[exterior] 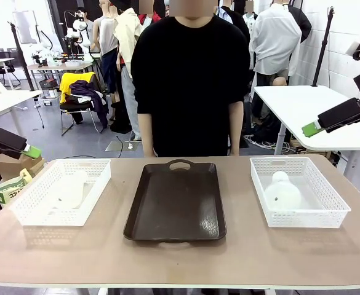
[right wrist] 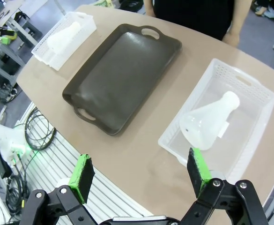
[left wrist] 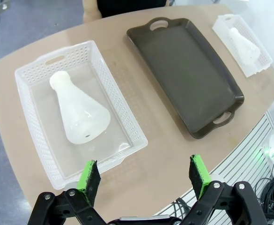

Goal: Prepare the laboratory tools.
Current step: Pick up the Big flask that the person points to.

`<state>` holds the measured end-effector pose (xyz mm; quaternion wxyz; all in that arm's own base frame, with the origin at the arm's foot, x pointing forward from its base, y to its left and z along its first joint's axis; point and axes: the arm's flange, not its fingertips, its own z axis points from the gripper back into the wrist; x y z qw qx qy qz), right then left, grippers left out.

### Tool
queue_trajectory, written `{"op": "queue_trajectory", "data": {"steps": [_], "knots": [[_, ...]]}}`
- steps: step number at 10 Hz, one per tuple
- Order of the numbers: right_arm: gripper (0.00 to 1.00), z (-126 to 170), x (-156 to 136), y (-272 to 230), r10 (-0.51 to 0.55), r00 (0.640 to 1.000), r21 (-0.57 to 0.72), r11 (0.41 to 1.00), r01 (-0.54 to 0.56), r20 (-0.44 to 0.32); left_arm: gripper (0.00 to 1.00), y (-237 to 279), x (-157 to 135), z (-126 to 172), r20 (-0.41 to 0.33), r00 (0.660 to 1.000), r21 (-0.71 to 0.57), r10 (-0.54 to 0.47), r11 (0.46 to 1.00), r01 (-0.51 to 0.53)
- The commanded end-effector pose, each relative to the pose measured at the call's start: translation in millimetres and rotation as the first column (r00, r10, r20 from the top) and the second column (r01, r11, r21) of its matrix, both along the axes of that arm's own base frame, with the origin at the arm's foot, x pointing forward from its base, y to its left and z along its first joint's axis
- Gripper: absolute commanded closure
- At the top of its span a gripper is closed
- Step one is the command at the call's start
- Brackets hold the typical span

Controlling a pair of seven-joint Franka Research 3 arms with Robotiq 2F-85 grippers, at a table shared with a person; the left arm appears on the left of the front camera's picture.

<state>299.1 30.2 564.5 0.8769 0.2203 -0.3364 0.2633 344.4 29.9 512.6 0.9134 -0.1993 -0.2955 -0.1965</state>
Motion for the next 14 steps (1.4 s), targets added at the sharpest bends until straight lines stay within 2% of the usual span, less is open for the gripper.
{"op": "queue_trajectory", "data": {"steps": [1,6,7,8,14], "knots": [[0.00,-50,-24,2,0.032,0.999,0.032,0.999,-0.032,-0.001,0.00,-1,-16,-12,0.007,1.000,0.000,-0.027,1.000,0.027],[0.00,-48,-18,6,0.044,0.999,0.031,0.999,-0.044,-0.008,0.00,2,-14,-14,0.011,1.000,-0.021,-0.010,1.000,0.010],[0.00,-50,-10,7,0.015,0.999,0.083,0.996,-0.018,0.031,0.00,4,-5,-18,-0.029,0.999,-0.090,0.035,0.995,-0.038],[0.00,-7,5,0,0.018,1.000,0.012,1.000,-0.018,-0.012,0.00,1,-1,-1,-0.006,1.000,-0.001,-0.005,1.000,0.005],[0.00,-7,5,0,0.018,1.000,0.012,1.000,-0.018,-0.012,0.00,1,-1,-1,-0.006,1.000,-0.001,-0.005,1.000,0.005]]}}
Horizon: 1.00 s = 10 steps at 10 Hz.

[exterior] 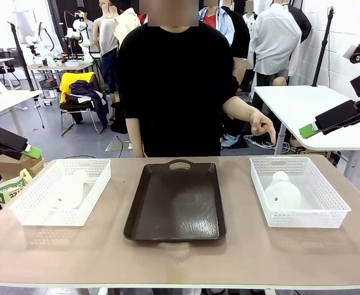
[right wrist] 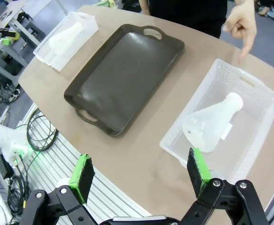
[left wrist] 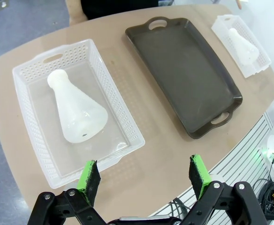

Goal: Prepare the laboratory tools.
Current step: Pick up the Big flask that the person points to.

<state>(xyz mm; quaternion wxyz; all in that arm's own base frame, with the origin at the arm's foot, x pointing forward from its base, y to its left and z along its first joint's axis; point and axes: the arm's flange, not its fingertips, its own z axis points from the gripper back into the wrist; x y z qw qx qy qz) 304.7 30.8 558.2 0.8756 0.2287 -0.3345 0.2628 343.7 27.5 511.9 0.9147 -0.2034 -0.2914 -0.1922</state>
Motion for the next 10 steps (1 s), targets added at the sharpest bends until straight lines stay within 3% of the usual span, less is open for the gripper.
{"op": "queue_trajectory", "data": {"steps": [1,10], "knots": [[0.00,-0.3,-1.1,-0.1,0.011,1.000,-0.003,1.000,-0.011,-0.005,0.00,3.0,-0.2,0.0,0.005,1.000,0.006,-0.009,1.000,0.009],[0.00,-0.3,-1.1,-0.1,0.011,1.000,-0.003,1.000,-0.011,-0.005,0.00,3.0,-0.2,0.0,0.005,1.000,0.006,-0.009,1.000,0.009]]}}
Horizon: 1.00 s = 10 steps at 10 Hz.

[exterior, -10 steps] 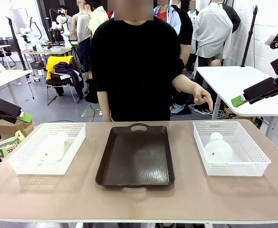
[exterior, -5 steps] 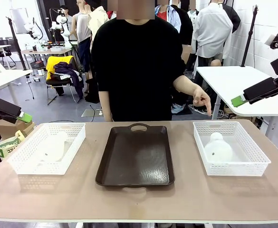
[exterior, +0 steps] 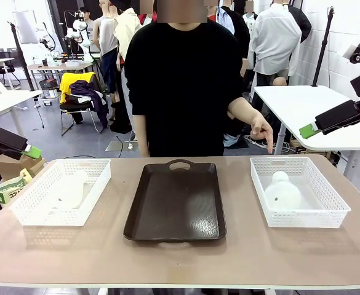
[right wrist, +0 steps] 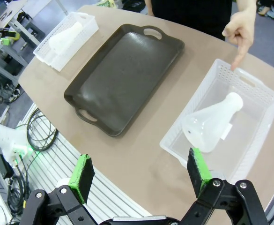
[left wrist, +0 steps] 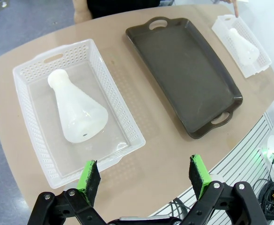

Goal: Prepare the laboratory tools.
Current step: Pick up the Big flask that the person points to.

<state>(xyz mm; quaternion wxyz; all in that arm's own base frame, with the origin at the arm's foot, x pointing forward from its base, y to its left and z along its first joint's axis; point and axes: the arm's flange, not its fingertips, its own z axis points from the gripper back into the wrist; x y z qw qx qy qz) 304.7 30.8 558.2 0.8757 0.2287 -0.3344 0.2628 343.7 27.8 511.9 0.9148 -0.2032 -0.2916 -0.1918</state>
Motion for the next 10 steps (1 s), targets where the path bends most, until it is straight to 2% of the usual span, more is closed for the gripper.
{"op": "queue_trajectory", "data": {"steps": [1,4,5,6,7,8,10], "knots": [[0.00,0,-1,0,0.011,1.000,-0.003,1.000,-0.011,-0.005,0.00,3,0,0,0.005,1.000,0.006,-0.010,1.000,0.010],[0.00,0,0,0,0.000,1.000,0.000,1.000,0.000,0.000,0.00,3,0,0,0.005,1.000,0.006,-0.010,1.000,0.010],[0.00,5,12,2,-0.125,0.991,-0.025,0.992,0.124,-0.035,0.00,3,0,0,0.005,1.000,0.006,-0.010,1.000,0.010],[0.00,10,34,9,-0.240,0.967,-0.066,0.970,0.235,-0.086,0.00,3,0,0,0.005,1.000,0.006,-0.010,1.000,0.010],[0.00,13,57,16,-0.288,0.945,-0.091,0.957,0.277,-0.153,0.00,3,0,0,0.005,1.000,0.006,-0.010,1.000,0.010],[0.00,11,78,21,-0.327,0.909,-0.117,0.945,0.307,-0.258,0.00,3,0,0,0.005,1.000,0.006,-0.010,1.000,0.010],[0.00,-3,137,36,-0.475,0.798,-0.255,0.878,0.404,-0.370,0.00,3,0,0,0.005,1.000,0.006,-0.010,1.000,0.010]]}}
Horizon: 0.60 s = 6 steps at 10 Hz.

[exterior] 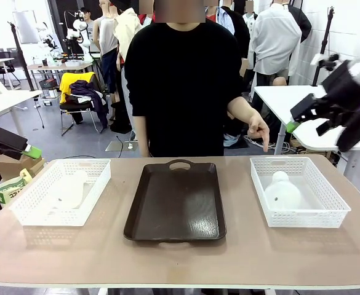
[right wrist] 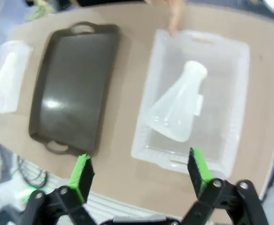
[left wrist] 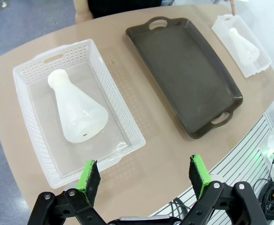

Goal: Prepare the laboratory tools.
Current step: Pick up the Big flask that the person points to.

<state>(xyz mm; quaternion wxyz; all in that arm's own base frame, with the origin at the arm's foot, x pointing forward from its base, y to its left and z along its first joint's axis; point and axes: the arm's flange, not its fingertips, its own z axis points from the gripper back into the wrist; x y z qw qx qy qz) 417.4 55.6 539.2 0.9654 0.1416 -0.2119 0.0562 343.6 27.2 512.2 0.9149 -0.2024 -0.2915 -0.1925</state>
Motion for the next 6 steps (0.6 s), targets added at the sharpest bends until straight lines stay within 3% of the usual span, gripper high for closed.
{"op": "queue_trajectory", "data": {"steps": [1,4,6], "knots": [[0.00,4,48,16,-0.116,0.971,-0.071,0.992,0.103,-0.207,0.00,3,0,0,0.005,1.000,0.004,-0.009,1.000,0.009],[0.00,-29,105,14,-0.274,0.917,-0.201,0.954,0.222,-0.289,0.00,3,0,0,0.005,1.000,0.004,-0.009,1.000,0.009],[0.00,-52,128,5,-0.339,0.879,-0.227,0.934,0.274,-0.334,0.00,3,0,0,0.005,1.000,0.004,-0.009,1.000,0.009]]}}
